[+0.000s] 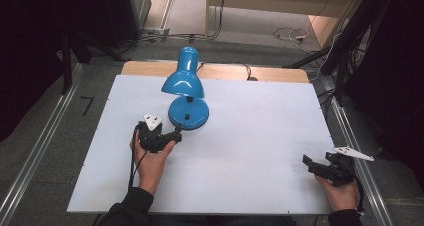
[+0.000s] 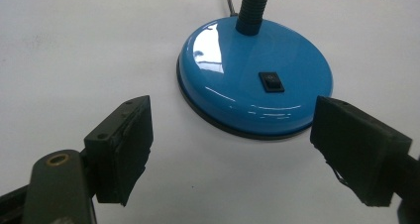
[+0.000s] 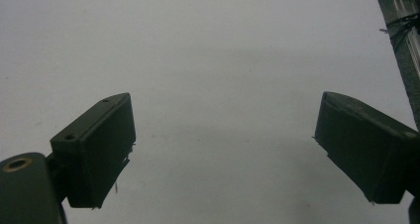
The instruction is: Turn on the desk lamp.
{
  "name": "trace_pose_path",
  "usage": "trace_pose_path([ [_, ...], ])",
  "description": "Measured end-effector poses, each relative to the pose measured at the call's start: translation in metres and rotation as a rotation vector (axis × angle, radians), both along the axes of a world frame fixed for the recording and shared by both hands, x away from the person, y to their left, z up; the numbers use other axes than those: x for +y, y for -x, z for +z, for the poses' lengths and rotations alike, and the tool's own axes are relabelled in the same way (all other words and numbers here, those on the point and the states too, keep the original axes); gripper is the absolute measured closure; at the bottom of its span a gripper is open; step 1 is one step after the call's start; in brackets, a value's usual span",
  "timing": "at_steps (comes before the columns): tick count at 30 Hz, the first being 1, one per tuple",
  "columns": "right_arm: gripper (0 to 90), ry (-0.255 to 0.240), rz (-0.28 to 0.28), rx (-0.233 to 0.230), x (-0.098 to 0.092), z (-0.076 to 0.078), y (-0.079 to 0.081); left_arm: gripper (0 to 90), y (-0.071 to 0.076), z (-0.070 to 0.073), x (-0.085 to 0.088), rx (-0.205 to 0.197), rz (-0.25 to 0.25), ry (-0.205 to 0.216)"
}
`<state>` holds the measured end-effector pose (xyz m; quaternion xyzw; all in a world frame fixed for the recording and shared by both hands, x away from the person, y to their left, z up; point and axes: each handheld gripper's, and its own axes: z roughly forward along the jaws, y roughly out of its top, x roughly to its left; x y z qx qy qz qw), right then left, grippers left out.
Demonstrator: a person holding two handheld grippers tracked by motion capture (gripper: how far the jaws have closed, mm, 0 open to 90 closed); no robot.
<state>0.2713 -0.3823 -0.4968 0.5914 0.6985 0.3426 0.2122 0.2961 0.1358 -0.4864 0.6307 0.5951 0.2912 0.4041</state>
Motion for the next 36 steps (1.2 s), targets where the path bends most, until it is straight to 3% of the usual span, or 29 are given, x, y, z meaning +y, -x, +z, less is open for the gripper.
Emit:
trace_pose_path([
  [32, 7.3, 0.0, 0.001, 0.0, 0.0, 0.0, 0.0, 24.5, -0.017, 0.004, -0.01, -0.046, 0.015, -0.011],
  [35, 7.3, 0.001, 0.003, -0.001, 0.0, 0.0, 0.0, 26.3, -0.019, 0.002, -0.011, -0.041, 0.012, -0.009],
  [36, 7.3, -0.003, -0.001, 0.001, 0.0, 0.0, 0.0, 30.9, -0.02, 0.002, -0.011, -0.04, 0.011, -0.01],
])
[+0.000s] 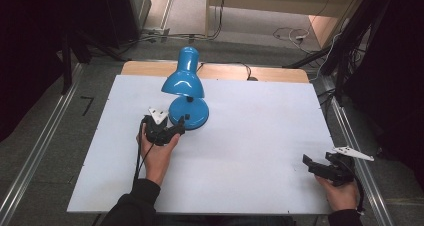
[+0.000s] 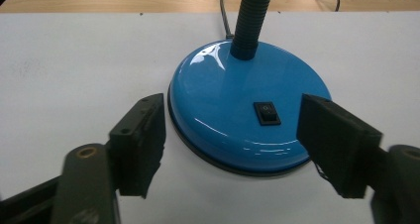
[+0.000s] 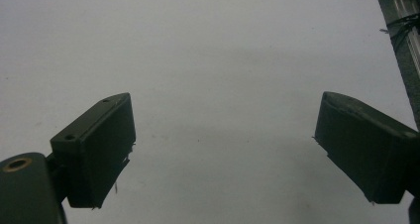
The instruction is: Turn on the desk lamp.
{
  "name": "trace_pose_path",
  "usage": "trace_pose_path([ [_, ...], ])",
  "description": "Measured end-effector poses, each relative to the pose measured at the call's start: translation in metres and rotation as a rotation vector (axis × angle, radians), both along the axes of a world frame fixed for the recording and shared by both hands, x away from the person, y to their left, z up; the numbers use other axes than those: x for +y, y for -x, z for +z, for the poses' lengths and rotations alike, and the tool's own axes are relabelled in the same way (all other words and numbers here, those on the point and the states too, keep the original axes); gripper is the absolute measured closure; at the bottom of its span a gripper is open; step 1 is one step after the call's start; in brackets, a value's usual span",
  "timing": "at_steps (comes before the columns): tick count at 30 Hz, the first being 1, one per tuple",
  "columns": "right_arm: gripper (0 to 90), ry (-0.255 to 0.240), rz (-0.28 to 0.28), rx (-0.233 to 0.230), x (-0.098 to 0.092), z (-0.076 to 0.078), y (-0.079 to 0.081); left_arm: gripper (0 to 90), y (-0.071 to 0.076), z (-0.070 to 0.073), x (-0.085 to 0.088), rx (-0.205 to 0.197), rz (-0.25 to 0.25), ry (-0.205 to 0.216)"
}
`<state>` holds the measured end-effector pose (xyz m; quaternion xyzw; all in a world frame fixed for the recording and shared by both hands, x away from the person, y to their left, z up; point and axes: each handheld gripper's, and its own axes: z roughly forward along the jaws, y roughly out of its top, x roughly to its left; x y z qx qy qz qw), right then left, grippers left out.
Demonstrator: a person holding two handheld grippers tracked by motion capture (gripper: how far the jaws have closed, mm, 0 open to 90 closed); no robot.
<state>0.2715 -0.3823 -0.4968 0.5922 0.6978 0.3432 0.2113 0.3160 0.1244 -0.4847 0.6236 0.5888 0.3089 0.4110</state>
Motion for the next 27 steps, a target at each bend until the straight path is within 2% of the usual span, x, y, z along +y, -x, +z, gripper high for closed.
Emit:
trace_pose_path([
  [3, 7.3, 0.003, 0.003, -0.002, 0.0, 0.0, 0.0, 36.0, -0.002, -0.001, -0.001, 0.002, -0.007, 0.001],
  [6, 7.3, 0.003, 0.005, 0.0, 0.0, 0.0, 0.0, 46.6, -0.004, -0.001, -0.003, -0.006, -0.028, 0.015],
  [8, 7.3, 0.003, 0.005, -0.001, 0.0, 0.0, 0.0, 53.4, -0.005, 0.0, -0.005, -0.015, -0.038, 0.01],
  [9, 7.3, 0.004, 0.005, -0.002, 0.0, 0.0, 0.0, 61.4, -0.006, 0.0, -0.006, -0.018, -0.053, 0.016],
  [10, 7.3, 0.004, 0.005, -0.002, 0.0, 0.0, 0.0, 61.4, -0.007, 0.0, -0.007, -0.019, -0.062, 0.016],
  [13, 7.3, 0.003, 0.004, -0.001, 0.0, 0.0, 0.0, 70.1, -0.011, 0.0, -0.012, -0.013, -0.083, 0.021],
  [16, 7.3, 0.003, 0.005, -0.003, 0.0, 0.0, 0.0, 72.2, -0.016, -0.002, -0.016, -0.013, -0.081, 0.02],
  [22, 7.3, 0.003, 0.006, -0.003, -0.001, 0.0, -0.001, 90.0, -0.026, -0.005, -0.02, 0.001, -0.085, 0.018],
  [27, 7.3, 0.001, 0.007, -0.003, -0.001, 0.0, -0.001, 90.0, -0.031, -0.006, -0.024, 0.009, -0.099, 0.01],
])
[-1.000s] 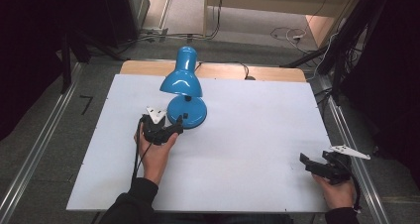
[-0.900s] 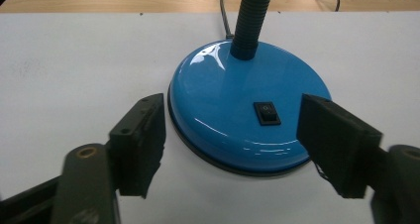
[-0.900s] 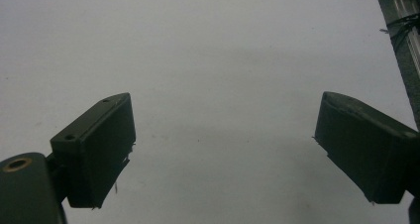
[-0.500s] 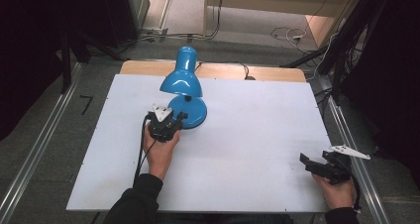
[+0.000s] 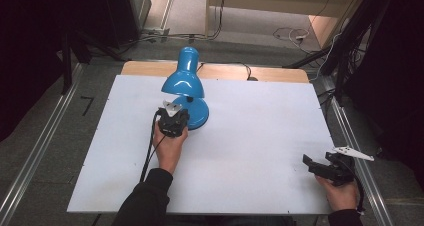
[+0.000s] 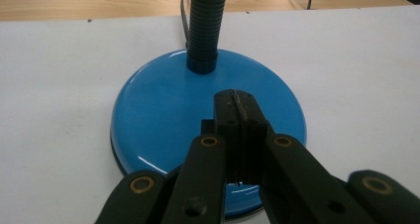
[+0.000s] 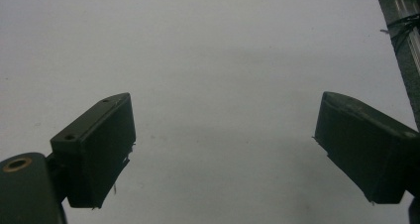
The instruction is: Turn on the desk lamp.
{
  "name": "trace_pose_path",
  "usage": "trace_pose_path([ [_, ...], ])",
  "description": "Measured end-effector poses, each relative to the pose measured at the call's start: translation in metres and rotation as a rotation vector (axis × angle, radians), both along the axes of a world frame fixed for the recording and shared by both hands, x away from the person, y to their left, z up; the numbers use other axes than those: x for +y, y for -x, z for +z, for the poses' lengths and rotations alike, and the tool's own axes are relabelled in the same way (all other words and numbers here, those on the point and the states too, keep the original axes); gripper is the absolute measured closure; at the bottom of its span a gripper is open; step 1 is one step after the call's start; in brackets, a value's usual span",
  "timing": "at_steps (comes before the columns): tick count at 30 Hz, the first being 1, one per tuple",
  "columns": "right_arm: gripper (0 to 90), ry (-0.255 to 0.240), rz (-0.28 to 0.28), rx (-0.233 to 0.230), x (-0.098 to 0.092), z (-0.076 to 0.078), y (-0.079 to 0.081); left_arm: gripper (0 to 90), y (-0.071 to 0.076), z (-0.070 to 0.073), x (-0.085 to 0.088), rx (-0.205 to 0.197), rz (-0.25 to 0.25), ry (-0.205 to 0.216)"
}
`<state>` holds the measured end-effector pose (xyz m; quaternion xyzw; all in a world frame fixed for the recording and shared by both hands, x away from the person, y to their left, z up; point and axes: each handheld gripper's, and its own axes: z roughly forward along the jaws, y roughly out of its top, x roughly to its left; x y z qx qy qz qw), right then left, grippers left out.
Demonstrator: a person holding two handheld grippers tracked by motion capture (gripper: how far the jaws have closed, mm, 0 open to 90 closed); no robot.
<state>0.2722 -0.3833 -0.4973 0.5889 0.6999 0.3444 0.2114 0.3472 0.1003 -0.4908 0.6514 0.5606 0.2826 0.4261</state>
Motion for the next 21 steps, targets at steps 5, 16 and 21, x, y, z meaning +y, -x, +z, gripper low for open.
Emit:
trace_pose_path([
  [5, 7.3, -0.001, -0.001, -0.001, 0.0, 0.0, 0.0, 90.0, -0.004, -0.005, -0.001, 0.016, 0.009, -0.005],
  [16, 7.3, -0.002, 0.002, -0.001, -0.001, 0.0, 0.0, 90.0, -0.007, -0.01, -0.002, 0.028, 0.015, -0.004],
  [21, 7.3, -0.001, 0.003, 0.0, 0.0, 0.0, 0.0, 90.0, -0.008, -0.011, -0.002, 0.034, 0.015, -0.003],
])
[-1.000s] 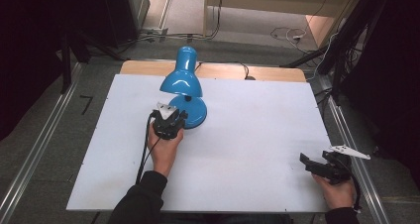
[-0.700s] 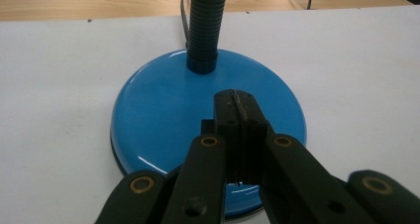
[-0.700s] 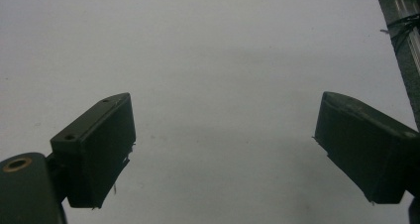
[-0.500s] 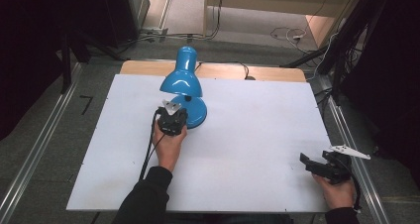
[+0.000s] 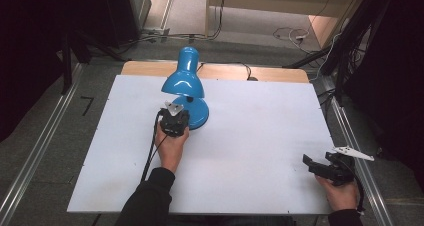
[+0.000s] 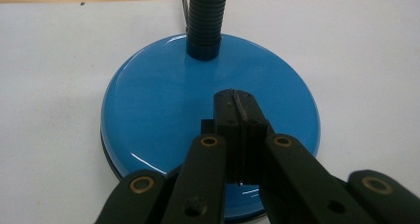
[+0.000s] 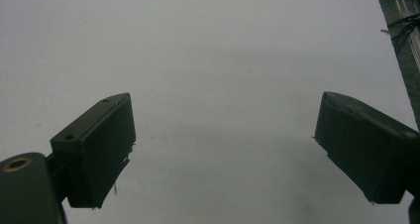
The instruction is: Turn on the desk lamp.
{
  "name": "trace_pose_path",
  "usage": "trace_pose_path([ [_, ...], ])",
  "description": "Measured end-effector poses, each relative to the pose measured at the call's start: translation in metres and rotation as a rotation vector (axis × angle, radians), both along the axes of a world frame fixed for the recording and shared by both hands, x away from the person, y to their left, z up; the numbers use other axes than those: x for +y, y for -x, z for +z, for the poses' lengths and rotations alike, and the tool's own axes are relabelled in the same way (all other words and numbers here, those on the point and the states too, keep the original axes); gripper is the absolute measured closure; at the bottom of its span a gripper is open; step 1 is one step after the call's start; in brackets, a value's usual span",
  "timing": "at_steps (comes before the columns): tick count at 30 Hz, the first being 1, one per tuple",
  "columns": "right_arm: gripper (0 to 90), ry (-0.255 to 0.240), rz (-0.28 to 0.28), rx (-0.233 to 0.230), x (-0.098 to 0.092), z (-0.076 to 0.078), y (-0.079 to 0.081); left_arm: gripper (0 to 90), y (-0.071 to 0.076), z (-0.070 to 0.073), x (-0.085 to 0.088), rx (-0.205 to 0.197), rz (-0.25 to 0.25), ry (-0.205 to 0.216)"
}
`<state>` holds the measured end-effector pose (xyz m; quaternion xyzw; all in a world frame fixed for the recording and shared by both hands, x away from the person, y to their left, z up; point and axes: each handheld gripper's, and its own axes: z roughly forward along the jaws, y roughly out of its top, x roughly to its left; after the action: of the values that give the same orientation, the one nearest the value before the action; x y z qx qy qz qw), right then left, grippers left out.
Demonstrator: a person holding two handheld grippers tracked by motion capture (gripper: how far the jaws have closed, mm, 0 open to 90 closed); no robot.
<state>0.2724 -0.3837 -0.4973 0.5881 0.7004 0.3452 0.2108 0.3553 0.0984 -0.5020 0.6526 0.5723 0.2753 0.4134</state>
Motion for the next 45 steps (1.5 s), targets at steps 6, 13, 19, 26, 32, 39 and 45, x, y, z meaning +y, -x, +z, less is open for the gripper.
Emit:
trace_pose_path([
  [6, 7.3, 0.0, -0.001, 0.0, 0.0001, 0.0, 0.0, 90.0, -0.0013, -0.0016, 0.0007, 0.009, 0.001, 0.007],
  [13, 7.3, 0.001, -0.001, 0.0, 0.0, -0.0001, -0.0001, 90.0, -0.0013, -0.0021, 0.0008, 0.007, -0.001, 0.006],
  [19, 7.3, 0.001, 0.001, 0.0, 0.0002, 0.0001, 0.0, 90.0, -0.0006, -0.0026, 0.0004, 0.003, -0.005, 0.0],
  [26, 7.3, 0.0, 0.0, 0.003, 0.0004, 0.0001, 0.0001, 90.0, -0.0003, -0.0029, 0.0001, -0.002, -0.006, -0.009],
  [32, 7.3, 0.002, -0.001, 0.002, 0.0008, 0.0, 0.0, 90.0, -0.0002, -0.0031, 0.0, -0.004, -0.007, -0.01],
  [39, 7.3, 0.002, 0.0, 0.002, 0.0008, -0.0001, 0.0, 90.0, -0.0002, -0.0033, -0.0001, -0.003, -0.002, -0.001],
  [45, 7.3, 0.002, 0.0, 0.001, 0.0007, -0.0002, -0.0001, 90.0, -0.0004, -0.0032, 0.0005, 0.0, -0.004, 0.004],
])
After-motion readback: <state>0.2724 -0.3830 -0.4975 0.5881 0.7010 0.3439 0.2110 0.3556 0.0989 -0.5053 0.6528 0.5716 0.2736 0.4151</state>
